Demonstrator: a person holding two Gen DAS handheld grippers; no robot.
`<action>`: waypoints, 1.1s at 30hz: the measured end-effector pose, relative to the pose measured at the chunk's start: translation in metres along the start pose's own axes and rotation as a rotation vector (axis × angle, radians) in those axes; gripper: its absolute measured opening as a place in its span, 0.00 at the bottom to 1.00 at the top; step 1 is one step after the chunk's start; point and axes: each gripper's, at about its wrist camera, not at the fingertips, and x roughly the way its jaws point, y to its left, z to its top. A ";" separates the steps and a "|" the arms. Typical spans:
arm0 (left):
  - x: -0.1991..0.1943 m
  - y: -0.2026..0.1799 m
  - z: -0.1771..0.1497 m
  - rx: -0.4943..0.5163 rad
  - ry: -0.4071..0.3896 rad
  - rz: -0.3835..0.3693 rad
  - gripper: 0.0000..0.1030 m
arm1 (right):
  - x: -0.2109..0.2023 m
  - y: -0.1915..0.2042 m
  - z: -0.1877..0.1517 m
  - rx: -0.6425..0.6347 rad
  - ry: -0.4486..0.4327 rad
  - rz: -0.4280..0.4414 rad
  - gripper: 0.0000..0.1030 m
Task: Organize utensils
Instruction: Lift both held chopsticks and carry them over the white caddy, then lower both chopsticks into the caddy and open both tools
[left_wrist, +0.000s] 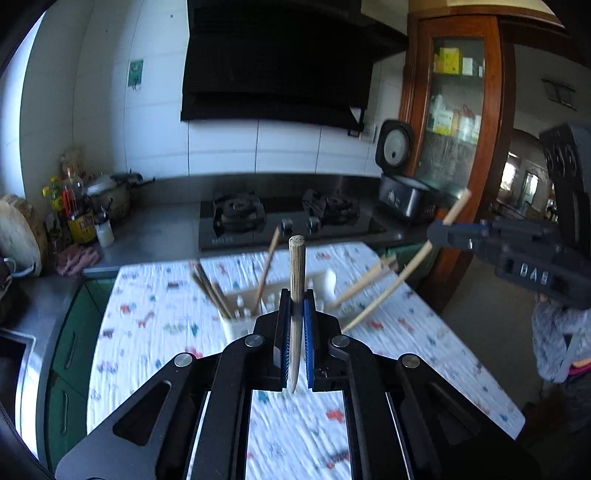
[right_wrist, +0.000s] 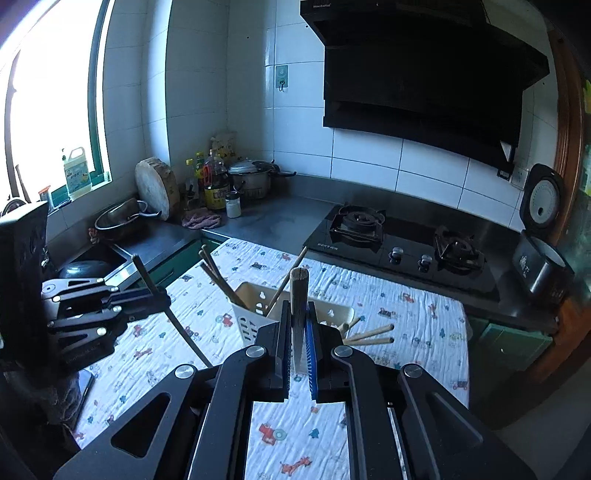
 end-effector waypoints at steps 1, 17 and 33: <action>0.000 0.001 0.010 0.007 -0.018 0.011 0.05 | 0.000 -0.001 0.005 -0.001 -0.005 -0.004 0.07; 0.051 0.031 0.054 -0.044 -0.101 0.134 0.05 | 0.046 -0.033 0.044 0.047 -0.014 -0.069 0.07; 0.080 0.056 0.026 -0.090 -0.001 0.130 0.06 | 0.106 -0.034 0.009 0.057 0.109 -0.055 0.07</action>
